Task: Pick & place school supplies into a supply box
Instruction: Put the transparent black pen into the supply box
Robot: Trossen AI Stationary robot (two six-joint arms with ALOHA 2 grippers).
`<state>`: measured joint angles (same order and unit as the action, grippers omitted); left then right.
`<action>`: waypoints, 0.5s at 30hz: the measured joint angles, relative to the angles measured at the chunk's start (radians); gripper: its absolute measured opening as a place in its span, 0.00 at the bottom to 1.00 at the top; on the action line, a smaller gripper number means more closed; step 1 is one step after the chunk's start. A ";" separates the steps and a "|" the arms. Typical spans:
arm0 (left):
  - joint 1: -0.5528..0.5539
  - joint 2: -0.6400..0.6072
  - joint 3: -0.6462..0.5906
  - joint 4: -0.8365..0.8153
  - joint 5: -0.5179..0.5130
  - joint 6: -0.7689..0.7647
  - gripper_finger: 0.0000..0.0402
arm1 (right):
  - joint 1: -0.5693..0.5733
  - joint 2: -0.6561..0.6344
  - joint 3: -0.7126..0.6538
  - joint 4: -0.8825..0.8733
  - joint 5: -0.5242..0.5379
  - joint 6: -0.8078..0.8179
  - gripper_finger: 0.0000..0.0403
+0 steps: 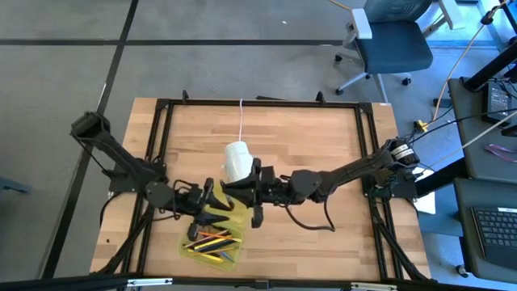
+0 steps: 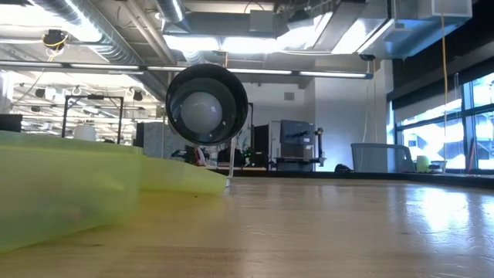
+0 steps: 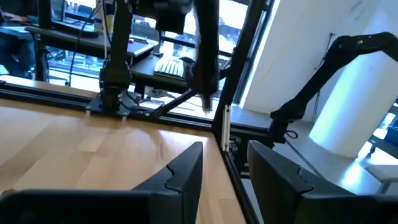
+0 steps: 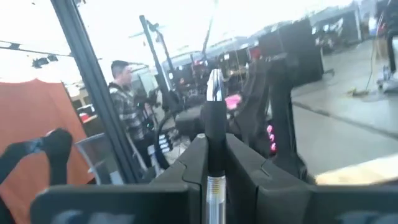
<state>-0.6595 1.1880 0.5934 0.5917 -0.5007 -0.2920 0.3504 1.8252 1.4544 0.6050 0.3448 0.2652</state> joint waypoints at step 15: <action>0.085 0.029 0.000 0.094 0.030 0.000 0.29 | 0.000 0.000 0.000 0.057 0.003 -0.067 0.11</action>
<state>-0.5750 1.2167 0.5934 0.6856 -0.4709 -0.2920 0.3504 1.8252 1.4544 0.6624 0.3481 0.1981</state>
